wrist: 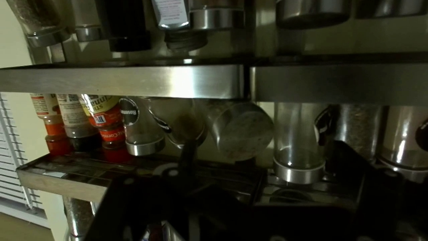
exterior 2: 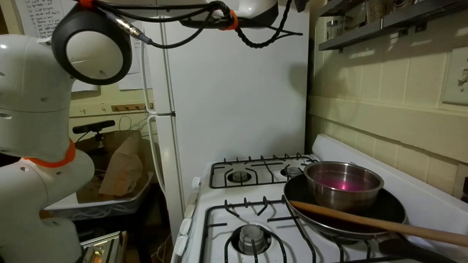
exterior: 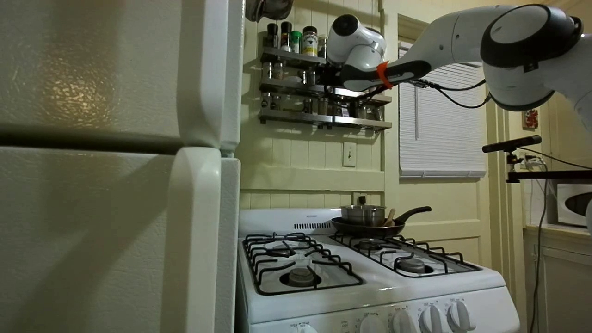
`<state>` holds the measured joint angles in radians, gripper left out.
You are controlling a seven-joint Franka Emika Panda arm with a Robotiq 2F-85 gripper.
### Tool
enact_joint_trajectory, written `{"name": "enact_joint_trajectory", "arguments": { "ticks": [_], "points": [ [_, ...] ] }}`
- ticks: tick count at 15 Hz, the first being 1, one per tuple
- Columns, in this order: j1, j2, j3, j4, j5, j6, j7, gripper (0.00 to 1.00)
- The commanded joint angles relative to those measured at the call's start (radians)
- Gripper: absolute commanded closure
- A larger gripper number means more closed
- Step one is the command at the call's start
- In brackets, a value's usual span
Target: Move one of the black pepper containers located at the center of the middle row from the back to the front
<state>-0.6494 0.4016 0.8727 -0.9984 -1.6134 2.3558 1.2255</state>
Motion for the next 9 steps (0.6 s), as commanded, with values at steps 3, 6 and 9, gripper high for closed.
{"name": "enact_joint_trajectory", "arguments": {
  "ticks": [3, 6, 9],
  "points": [
    [0.024, 0.015, -0.017, 0.014, -0.036, -0.020, 0.032, 0.00],
    [0.034, 0.020, -0.035, 0.019, -0.051, -0.036, 0.054, 0.00],
    [0.049, 0.025, -0.061, 0.026, -0.094, -0.044, 0.090, 0.00]
  ]
}}
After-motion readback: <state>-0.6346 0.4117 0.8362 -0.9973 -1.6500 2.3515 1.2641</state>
